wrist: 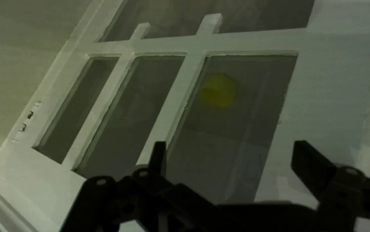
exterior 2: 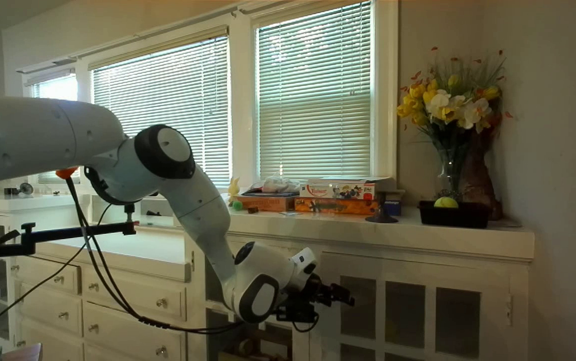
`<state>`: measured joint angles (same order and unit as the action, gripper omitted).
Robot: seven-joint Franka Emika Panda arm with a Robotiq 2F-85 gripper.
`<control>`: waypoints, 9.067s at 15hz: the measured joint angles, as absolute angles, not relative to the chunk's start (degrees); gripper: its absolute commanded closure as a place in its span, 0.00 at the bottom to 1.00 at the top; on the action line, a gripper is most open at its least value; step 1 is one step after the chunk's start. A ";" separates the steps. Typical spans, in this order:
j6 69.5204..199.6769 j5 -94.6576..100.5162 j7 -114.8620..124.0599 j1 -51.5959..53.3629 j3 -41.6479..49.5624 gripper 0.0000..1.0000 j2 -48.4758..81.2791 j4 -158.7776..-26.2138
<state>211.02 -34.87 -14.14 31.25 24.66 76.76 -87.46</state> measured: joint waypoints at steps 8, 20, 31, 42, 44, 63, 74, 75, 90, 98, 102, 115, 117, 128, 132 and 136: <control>207.04 -42.51 -13.92 35.12 24.14 0.00 79.91 -87.25; 199.66 -42.42 -14.34 39.39 30.14 0.00 83.99 -79.96; 199.74 -41.35 -15.58 39.10 32.03 0.00 85.06 -78.15; 200.32 -40.51 -15.57 38.53 30.64 0.00 85.18 -78.00; 201.12 -40.71 -15.57 38.61 30.72 0.00 85.18 -78.29; 207.64 -51.50 -27.73 40.39 30.90 0.00 85.13 -79.23; 217.77 -86.33 -43.43 43.92 24.75 0.00 85.24 -84.55; 219.45 -90.07 -45.34 43.78 23.44 0.00 85.25 -84.74; 228.70 -100.07 -61.72 39.69 15.72 0.00 84.90 -74.06; 226.82 -100.04 -67.16 36.32 15.90 0.00 84.95 -67.99; 228.99 -97.67 -65.25 34.50 13.25 0.00 84.97 -68.03; 240.83 -83.49 -52.77 22.33 -4.40 0.00 85.16 -73.77; 240.86 -83.48 -52.77 22.26 -4.59 0.00 85.16 -73.77; 241.57 -92.60 -51.39 26.40 2.52 0.00 85.05 -73.31; 241.57 -100.68 -48.20 30.46 8.26 0.00 85.12 -74.36; 241.57 -103.56 -47.01 32.19 11.40 0.00 85.17 -75.79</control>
